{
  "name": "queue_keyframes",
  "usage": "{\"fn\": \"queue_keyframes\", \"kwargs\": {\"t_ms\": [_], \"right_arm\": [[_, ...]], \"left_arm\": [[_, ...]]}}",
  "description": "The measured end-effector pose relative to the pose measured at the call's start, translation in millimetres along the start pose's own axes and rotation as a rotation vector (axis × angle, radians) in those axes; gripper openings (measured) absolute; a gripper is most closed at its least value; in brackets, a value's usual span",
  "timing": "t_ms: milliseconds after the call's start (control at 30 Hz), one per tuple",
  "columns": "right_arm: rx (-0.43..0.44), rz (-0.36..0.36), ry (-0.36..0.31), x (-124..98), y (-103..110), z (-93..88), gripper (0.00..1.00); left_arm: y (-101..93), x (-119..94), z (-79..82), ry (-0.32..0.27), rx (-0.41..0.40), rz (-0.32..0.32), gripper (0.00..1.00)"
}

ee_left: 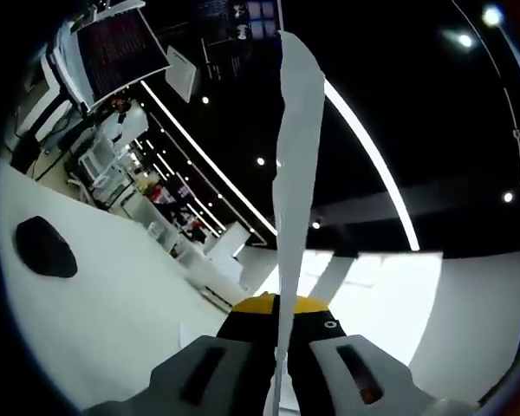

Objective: Organize the stack of printing papers by aligning and flattening the scattered papers on the table

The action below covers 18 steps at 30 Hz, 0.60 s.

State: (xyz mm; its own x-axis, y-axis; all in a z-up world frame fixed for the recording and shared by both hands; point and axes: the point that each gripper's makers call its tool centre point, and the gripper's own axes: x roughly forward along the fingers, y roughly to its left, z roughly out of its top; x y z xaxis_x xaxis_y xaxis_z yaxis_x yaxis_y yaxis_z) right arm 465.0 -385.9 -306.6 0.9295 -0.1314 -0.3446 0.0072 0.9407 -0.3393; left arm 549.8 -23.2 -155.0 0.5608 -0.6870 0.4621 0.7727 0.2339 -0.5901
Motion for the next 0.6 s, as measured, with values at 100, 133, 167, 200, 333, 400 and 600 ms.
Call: {"fn": "queue_keyframes", "kwargs": {"t_ms": [100,133,167,200,333,400,600], "right_arm": [[0.010,0.005,-0.001,-0.3,-2.2,0.4,0.03],[0.033,0.010,-0.010,-1.3,-2.7,1.8,0.03],[0.067,0.018,-0.023,-2.3,-2.8,3.6,0.03],[0.097,0.025,-0.038,-3.8,-3.1,5.8,0.03],[0.173,0.045,-0.076,-9.2,-5.6,11.4,0.03],[0.178,0.041,-0.091,-11.2,-6.4,13.6,0.01],[0.246,0.060,-0.158,-16.5,-7.5,24.7,0.00]], "left_arm": [[3.9,-0.7,-2.8,-0.002,-0.012,0.013,0.06],[5.1,-1.0,-2.8,-0.005,-0.017,0.018,0.06],[6.6,-1.5,-2.3,-0.011,-0.022,0.023,0.06],[8.3,-2.2,-1.4,-0.018,-0.026,0.030,0.06],[14.7,-5.2,1.1,-0.038,-0.077,0.041,0.06],[16.7,-5.7,1.3,-0.046,-0.110,0.040,0.06],[19.6,0.3,2.2,-0.085,-0.222,0.035,0.06]]}}
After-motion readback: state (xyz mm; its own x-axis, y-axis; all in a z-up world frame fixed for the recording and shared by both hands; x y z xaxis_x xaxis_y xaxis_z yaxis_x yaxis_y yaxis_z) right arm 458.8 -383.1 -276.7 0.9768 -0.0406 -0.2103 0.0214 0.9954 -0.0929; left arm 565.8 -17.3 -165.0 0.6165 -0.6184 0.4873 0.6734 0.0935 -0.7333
